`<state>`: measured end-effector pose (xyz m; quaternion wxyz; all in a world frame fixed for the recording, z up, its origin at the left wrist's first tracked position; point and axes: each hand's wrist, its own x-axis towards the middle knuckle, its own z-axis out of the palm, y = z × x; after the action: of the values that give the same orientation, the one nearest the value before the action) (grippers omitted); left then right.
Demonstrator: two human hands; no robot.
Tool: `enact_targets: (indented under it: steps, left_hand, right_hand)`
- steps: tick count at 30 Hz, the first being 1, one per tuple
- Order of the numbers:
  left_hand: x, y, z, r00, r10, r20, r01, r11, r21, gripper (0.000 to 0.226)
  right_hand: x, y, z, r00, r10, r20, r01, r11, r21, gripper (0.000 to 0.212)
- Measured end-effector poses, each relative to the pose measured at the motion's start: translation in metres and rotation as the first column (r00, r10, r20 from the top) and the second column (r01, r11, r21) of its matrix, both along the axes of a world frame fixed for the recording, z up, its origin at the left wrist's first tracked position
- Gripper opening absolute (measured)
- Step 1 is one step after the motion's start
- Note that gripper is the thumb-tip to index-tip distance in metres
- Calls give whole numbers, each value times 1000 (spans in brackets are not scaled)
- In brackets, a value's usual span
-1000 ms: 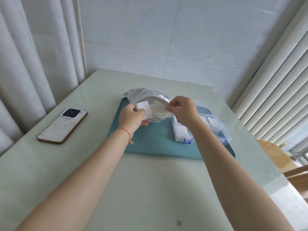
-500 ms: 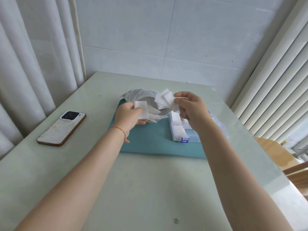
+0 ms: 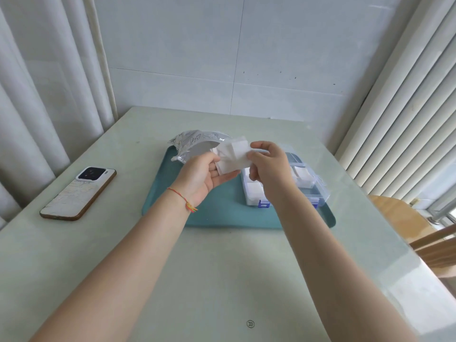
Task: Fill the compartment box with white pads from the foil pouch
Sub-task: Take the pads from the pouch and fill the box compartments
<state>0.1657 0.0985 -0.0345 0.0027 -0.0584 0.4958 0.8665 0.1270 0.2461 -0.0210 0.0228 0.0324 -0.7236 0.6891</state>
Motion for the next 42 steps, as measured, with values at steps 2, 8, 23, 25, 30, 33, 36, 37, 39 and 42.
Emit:
enact_targets:
  steps: [2,8,23,25,30,33,36,37,39,42]
  left_hand:
    - [-1,3,-2,999,31,-28,-31,1000,-6,25]
    - [-6,10,-9,988,151,-46,-156,977,-143,17]
    - [-12,13,-14,986,164,35,-151,958,-244,17]
    - [-10,20,-14,992,127,16,-123,977,-175,19]
    - [-10,27,-16,989,148,8,-147,984,-101,19]
    - [-9,28,-17,991,133,2,-132,987,-95,21]
    - [-8,28,-17,994,109,-4,-109,986,-123,21]
    - [-8,29,-18,995,105,-3,-104,986,-134,22]
    - [-8,29,-18,995,100,8,-97,984,-150,23]
    - [-8,27,-19,995,97,19,-92,982,-163,26]
  right_hand:
    - [2,-1,-3,1000,13,16,-13,1000,25,23]
    - [3,4,-9,980,157,123,-173,976,133,40]
    - [4,22,1,989,148,19,-148,953,265,13]
    - [3,13,-3,997,74,-2,-70,952,299,14]
    - [0,2,-13,999,2,-35,9,955,298,15]
    - [-3,0,-13,999,8,-31,2,958,285,13]
    - [-2,-2,-13,999,43,-17,-35,948,315,26]
    - [-1,-3,-12,998,57,-28,-45,945,324,27]
    - [1,-3,-12,995,73,-64,-47,937,346,24]
    - [1,-3,-12,990,87,-108,-36,912,408,21]
